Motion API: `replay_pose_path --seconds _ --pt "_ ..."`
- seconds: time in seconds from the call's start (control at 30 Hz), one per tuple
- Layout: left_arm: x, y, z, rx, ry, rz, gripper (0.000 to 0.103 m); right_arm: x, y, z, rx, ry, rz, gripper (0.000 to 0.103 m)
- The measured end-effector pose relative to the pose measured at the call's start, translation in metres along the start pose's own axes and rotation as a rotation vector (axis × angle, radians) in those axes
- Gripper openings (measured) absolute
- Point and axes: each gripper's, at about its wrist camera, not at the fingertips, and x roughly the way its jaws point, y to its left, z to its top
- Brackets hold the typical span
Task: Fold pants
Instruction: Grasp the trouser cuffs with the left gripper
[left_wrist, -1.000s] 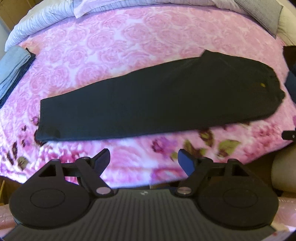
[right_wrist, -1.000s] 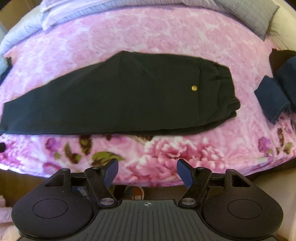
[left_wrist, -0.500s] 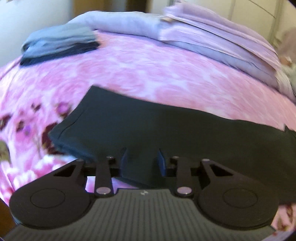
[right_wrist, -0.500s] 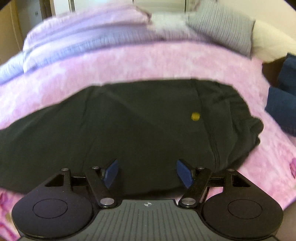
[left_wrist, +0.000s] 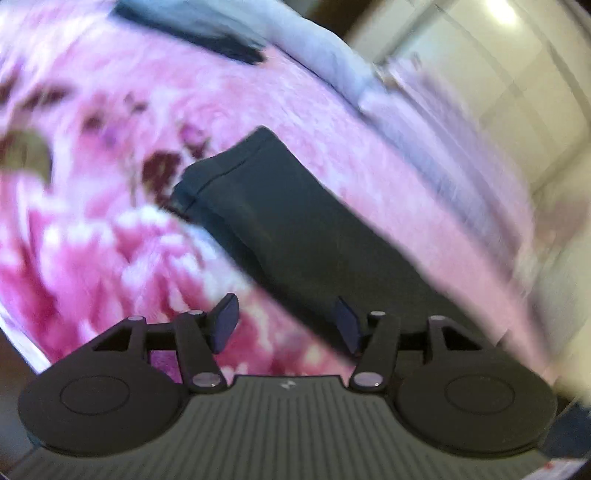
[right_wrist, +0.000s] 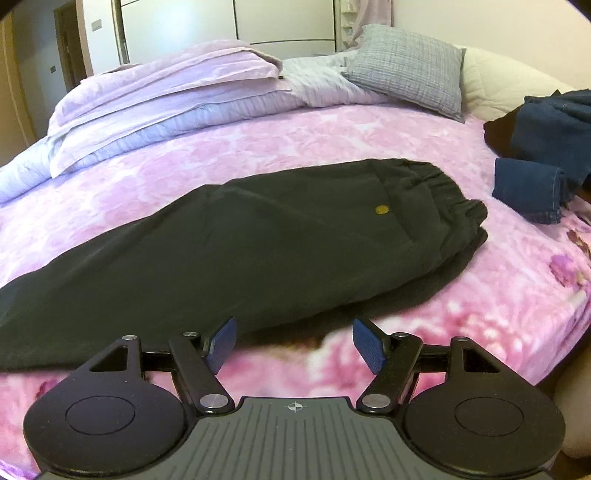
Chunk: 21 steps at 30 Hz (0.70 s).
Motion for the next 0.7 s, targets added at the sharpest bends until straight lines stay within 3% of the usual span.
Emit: replay_pose_path --seconds 0.1,0.3,0.4,0.53,0.67,0.7 --pt "0.008 0.016 0.007 -0.138 -0.02 -0.073 0.052 -0.007 0.013 -0.007 -0.024 0.02 0.006 0.067" --pt "0.018 0.024 0.003 -0.226 -0.106 -0.121 0.048 -0.014 0.02 -0.008 -0.026 0.014 -0.018 0.067" --pt "0.02 0.018 0.003 -0.19 -0.129 -0.1 0.04 -0.009 0.028 -0.005 -0.015 0.006 0.004 0.067" --pt "0.022 0.032 0.005 -0.214 -0.126 -0.091 0.023 0.007 0.074 -0.006 -0.144 0.022 0.119 0.067" --pt "0.028 0.025 0.008 -0.158 -0.133 -0.074 0.024 0.041 0.134 -0.008 -0.304 0.052 0.182 0.067" --pt "0.03 0.02 0.009 -0.132 -0.136 -0.072 0.029 0.049 0.149 -0.006 -0.321 0.052 0.194 0.067"
